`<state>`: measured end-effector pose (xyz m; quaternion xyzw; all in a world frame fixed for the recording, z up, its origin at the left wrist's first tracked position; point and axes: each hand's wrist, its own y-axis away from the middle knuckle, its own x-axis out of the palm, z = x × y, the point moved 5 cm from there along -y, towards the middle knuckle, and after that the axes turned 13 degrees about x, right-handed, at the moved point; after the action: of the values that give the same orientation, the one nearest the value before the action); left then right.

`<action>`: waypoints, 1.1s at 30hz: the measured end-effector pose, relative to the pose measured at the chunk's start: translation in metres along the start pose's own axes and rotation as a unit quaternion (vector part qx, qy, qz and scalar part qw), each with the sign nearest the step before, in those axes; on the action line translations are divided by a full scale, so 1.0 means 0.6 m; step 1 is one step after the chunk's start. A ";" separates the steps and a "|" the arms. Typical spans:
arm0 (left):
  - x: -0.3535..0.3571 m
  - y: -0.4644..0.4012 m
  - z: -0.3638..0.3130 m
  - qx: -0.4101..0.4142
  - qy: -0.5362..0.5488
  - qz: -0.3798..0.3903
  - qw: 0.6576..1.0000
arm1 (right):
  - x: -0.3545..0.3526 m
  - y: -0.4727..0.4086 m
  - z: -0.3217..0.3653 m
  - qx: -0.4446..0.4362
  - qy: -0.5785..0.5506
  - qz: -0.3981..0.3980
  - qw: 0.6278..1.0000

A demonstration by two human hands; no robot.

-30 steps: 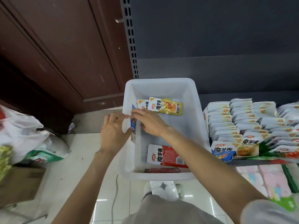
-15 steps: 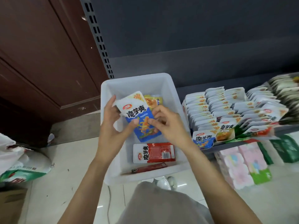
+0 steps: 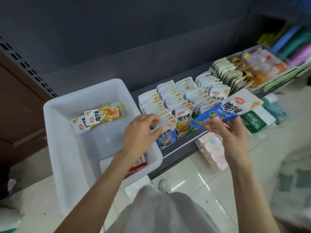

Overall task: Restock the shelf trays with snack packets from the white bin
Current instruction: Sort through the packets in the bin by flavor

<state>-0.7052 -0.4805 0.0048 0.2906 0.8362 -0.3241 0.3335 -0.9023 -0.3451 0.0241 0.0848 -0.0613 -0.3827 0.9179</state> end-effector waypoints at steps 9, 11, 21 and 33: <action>0.018 0.001 0.002 -0.019 -0.001 0.003 1.000 | 0.058 -0.033 -0.091 0.104 0.004 0.138 0.985; 0.015 0.001 0.002 -0.021 0.004 -0.010 1.000 | 0.075 -0.038 -0.106 0.120 0.015 0.176 0.977; 0.017 -0.015 0.001 -0.026 0.055 -0.055 0.997 | 0.093 -0.063 -0.159 0.051 0.180 0.225 0.956; 0.005 -0.012 0.013 -0.086 0.140 -0.013 0.986 | 0.103 -0.065 -0.166 -0.146 0.479 0.183 0.846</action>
<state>-0.7093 -0.4902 0.0007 0.2921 0.9032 -0.2117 0.2327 -0.8684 -0.4053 -0.0783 0.1095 0.4284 -0.1242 0.8883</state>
